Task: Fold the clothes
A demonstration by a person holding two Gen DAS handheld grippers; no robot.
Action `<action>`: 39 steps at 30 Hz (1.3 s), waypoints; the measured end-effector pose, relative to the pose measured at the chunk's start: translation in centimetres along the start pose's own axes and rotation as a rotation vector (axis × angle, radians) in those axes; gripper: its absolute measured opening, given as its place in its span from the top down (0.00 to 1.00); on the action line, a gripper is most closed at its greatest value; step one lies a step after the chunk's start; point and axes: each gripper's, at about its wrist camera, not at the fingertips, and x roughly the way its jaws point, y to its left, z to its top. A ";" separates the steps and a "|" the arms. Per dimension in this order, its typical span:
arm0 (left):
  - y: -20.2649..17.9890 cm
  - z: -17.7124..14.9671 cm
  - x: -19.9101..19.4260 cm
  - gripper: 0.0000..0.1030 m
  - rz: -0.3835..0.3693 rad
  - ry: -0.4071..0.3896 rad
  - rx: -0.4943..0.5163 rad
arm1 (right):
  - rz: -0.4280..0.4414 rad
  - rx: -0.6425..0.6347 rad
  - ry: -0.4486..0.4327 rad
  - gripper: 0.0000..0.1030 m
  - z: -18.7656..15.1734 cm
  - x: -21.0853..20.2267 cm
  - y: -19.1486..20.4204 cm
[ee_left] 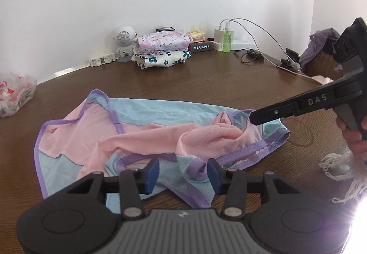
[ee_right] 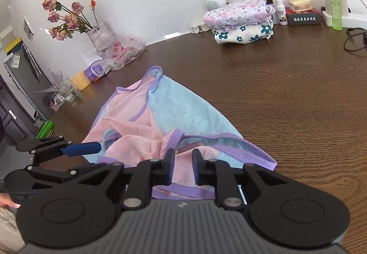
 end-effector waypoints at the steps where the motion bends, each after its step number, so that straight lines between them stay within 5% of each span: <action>1: -0.2 -0.1 0.0 0.68 -0.003 0.003 0.019 | -0.026 -0.041 -0.007 0.81 -0.3 -0.5 0.3; 3: -0.6 -0.3 -0.1 0.69 -0.001 0.005 0.055 | -0.078 -0.124 -0.021 0.78 -0.9 -1.4 1.0; 9: -1.4 -0.3 0.2 0.93 0.029 -0.003 0.123 | -0.218 -0.445 0.037 0.70 -3.8 -1.6 3.6; 15: -0.9 0.4 -0.1 0.95 0.060 -0.039 0.060 | -0.352 -0.637 0.064 0.70 -5.4 -0.7 5.1; 24: 0.3 1.1 -0.5 0.95 0.069 -0.079 -0.059 | -0.414 -0.791 0.095 0.70 -6.5 0.6 6.6; 30: 0.4 0.6 -0.3 0.95 0.074 -0.065 -0.066 | -0.479 -0.828 0.106 0.71 -6.2 1.4 6.5; 31: 0.5 0.4 -0.3 0.95 0.073 -0.059 -0.070 | -0.480 -0.820 0.109 0.81 -6.1 1.4 6.4; 33: 0.5 0.1 -0.1 0.95 0.070 -0.048 -0.076 | -0.453 -0.756 0.104 0.96 -5.5 1.1 5.9; 39: -0.5 -0.8 0.2 0.88 0.067 -0.020 -0.045 | -0.368 -0.511 -0.018 0.98 -3.7 -1.7 4.7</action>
